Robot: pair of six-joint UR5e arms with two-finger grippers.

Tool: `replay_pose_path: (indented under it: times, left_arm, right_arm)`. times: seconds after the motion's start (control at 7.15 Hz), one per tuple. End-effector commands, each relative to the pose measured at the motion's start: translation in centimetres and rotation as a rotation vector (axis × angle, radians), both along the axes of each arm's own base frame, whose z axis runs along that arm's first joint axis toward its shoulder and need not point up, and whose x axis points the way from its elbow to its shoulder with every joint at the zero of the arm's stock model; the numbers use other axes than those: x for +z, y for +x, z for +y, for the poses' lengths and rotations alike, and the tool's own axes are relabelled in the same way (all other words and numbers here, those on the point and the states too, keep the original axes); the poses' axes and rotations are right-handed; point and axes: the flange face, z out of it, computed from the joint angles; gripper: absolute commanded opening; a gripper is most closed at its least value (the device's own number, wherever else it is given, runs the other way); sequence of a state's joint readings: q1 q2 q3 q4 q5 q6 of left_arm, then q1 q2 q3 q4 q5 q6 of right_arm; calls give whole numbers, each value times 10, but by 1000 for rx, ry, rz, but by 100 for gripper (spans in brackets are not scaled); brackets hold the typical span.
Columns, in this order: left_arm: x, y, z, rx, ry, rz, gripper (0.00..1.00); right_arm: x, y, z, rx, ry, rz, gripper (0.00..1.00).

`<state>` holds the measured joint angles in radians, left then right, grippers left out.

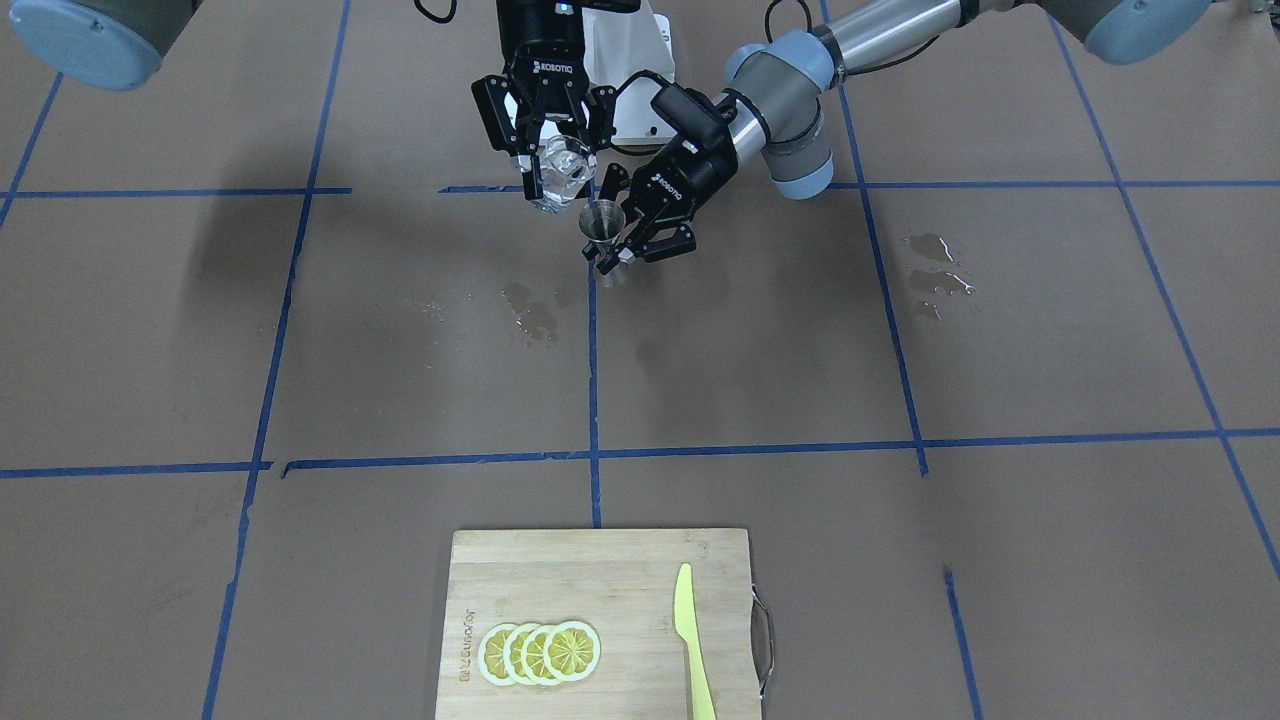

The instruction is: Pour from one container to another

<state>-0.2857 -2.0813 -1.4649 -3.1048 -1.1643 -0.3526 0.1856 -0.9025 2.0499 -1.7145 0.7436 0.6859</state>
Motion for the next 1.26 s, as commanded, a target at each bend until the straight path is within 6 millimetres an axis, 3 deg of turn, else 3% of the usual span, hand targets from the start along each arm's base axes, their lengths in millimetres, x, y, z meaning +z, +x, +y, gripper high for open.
replay_pose_path:
  times: [0.0,1.12]
  left_arm:
    - [0,0,0,0,0,0,0]
    - [-1,-1,1,1,0,4,0]
  right_arm:
    - [0,-3,-2,-4,8,26,0]
    - [1,-3,-9,-41,62,168,0]
